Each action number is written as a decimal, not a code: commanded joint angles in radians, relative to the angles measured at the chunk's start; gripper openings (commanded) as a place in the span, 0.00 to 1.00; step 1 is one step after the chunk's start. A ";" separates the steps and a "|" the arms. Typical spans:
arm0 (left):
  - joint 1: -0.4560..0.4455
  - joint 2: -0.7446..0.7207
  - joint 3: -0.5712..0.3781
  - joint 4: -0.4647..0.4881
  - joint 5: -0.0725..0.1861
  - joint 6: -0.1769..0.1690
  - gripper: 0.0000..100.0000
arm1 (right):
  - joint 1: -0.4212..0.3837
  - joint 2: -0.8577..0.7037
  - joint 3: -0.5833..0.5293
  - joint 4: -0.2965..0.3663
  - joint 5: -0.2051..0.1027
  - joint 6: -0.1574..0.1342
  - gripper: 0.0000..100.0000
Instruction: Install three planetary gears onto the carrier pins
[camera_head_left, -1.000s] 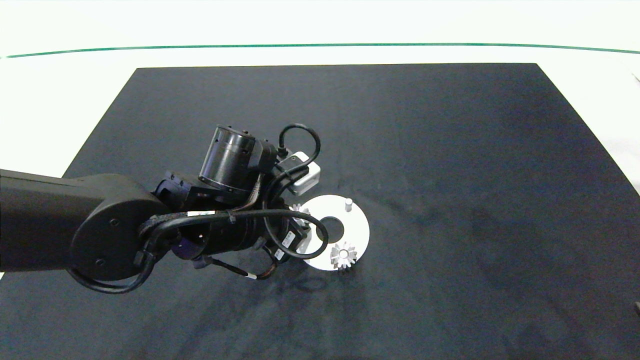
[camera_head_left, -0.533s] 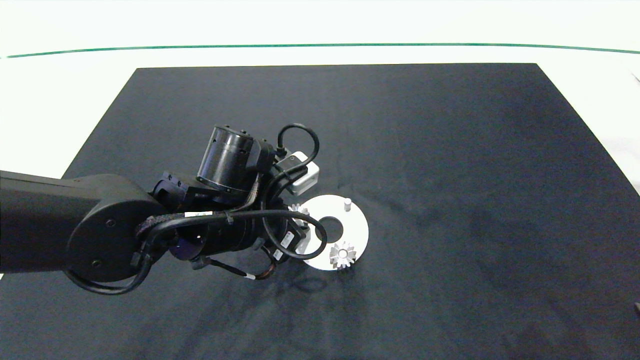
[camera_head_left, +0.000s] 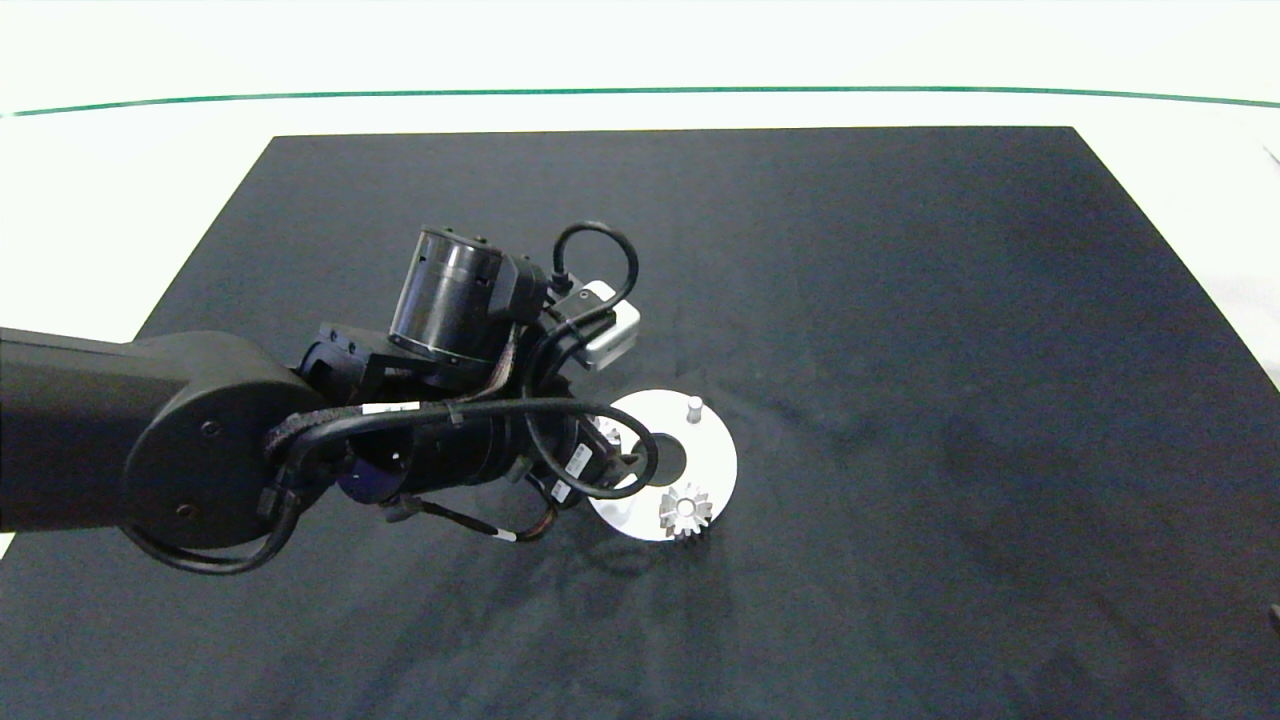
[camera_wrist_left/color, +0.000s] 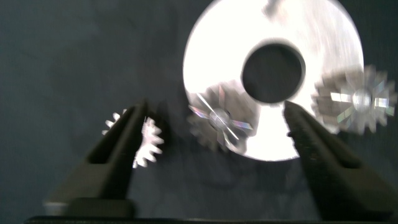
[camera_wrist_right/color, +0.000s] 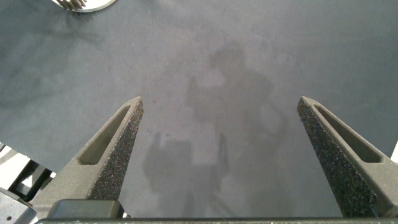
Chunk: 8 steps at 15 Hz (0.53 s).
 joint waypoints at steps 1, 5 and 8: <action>0.045 -0.027 -0.070 0.009 0.001 -0.020 1.00 | 0.000 0.000 0.000 0.003 -0.002 -0.002 1.00; 0.121 -0.046 -0.059 0.017 0.004 -0.129 1.00 | 0.000 -0.004 0.001 0.003 -0.001 -0.013 1.00; 0.150 -0.078 0.002 0.051 0.004 -0.197 1.00 | 0.000 -0.006 0.001 0.001 -0.001 -0.014 1.00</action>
